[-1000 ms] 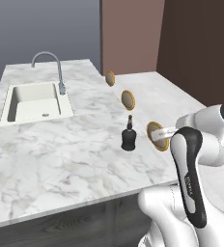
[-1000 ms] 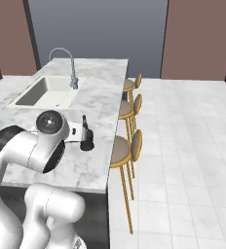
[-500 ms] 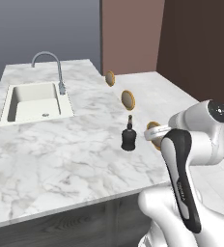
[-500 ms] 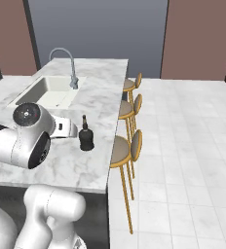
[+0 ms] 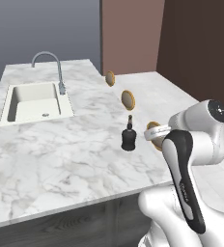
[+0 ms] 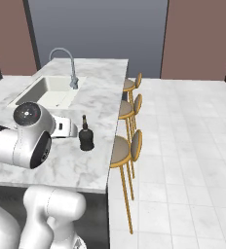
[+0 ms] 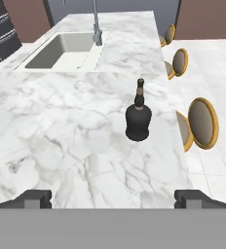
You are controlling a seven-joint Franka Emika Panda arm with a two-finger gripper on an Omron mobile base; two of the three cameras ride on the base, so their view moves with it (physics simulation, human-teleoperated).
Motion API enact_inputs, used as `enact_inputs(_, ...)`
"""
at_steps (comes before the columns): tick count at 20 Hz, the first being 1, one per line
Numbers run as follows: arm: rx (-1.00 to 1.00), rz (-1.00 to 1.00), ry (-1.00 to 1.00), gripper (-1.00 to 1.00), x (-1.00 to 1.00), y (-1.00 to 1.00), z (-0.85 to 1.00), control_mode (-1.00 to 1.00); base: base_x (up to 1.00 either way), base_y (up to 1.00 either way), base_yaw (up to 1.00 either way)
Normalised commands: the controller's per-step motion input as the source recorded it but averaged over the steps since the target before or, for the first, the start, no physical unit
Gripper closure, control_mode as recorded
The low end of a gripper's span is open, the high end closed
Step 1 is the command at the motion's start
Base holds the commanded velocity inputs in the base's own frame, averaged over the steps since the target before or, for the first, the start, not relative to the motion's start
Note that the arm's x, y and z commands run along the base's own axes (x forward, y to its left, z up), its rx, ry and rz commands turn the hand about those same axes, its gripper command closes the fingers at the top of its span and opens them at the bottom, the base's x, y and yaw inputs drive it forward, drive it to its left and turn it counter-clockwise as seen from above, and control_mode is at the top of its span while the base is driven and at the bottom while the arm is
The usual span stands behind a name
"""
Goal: Get the candle and the liquor from the cabinet and move them to the dining counter.
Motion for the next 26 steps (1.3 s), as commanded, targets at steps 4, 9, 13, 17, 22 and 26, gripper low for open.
enact_inputs(4, 0.0, 0.0, 0.0, -1.0, 0.0, 0.0, 0.0, -1.0, 0.0, 0.0, 0.0)
enact_inputs(9, 0.0, 0.0, 0.0, -1.0, 0.0, 0.0, 0.0, 1.0, 0.0, 0.0, 0.0)
enact_inputs(13, 0.0, 0.0, 0.0, -1.0, 0.0, 0.0, 0.0, 1.0, 0.0, 0.0, 0.0)
enact_inputs(17, 0.0, 0.0, 0.0, -1.0, 0.0, 0.0, 0.0, 1.0, 0.0, 0.0, 0.0)
enact_inputs(22, 0.0, 0.0, 0.0, -1.0, 0.0, 0.0, 0.0, 1.0, -0.02, 0.0, 0.0)
enact_inputs(26, 0.0, 0.0, 0.0, -1.0, 0.0, 0.0, 0.0, 1.0, -0.38, -0.04, -0.02)
